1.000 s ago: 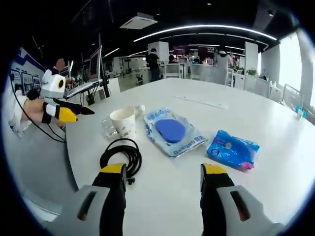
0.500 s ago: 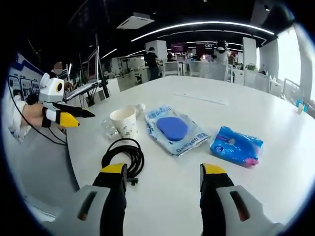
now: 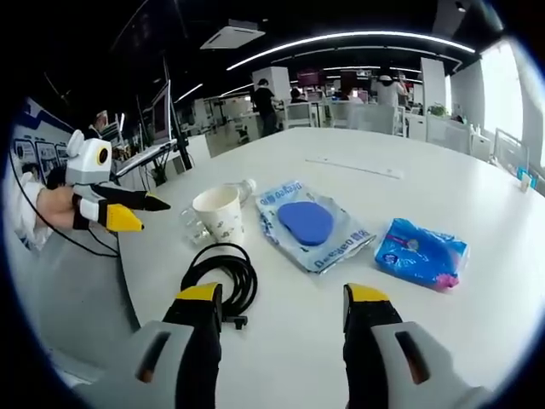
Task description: Arrange the tabletop items into an orderly group along one side of the table until the central work area is clear of visible clutter.
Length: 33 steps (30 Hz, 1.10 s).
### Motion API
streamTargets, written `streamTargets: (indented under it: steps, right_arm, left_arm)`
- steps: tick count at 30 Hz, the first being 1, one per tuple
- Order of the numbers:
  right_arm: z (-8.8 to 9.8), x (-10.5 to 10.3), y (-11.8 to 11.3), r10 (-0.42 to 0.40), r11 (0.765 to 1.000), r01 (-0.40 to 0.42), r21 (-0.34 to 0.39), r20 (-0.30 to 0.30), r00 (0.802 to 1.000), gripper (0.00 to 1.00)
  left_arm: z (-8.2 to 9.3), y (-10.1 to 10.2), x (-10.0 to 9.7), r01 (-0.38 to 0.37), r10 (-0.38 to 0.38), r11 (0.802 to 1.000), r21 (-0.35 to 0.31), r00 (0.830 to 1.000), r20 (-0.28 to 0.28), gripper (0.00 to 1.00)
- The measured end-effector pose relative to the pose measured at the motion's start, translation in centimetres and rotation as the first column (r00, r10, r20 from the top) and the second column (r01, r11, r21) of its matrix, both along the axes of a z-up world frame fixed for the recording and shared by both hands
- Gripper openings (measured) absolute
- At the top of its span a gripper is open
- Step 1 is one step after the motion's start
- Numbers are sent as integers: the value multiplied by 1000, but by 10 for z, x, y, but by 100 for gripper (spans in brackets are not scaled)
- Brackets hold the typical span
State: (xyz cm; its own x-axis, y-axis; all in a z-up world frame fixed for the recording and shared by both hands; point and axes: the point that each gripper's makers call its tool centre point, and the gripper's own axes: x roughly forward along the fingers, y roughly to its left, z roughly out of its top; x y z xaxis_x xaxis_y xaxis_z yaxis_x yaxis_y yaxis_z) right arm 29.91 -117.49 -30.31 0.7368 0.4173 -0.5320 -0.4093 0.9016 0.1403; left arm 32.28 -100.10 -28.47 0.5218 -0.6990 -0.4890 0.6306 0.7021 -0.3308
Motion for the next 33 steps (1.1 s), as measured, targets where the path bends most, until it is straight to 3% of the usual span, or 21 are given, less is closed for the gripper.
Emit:
streamTargets:
  steps: [33]
  right_arm:
    - [-29, 6, 35, 91, 996, -89, 21, -93, 992, 48]
  left_arm:
    - [-36, -23, -10, -24, 28, 999, 37, 995, -96, 58]
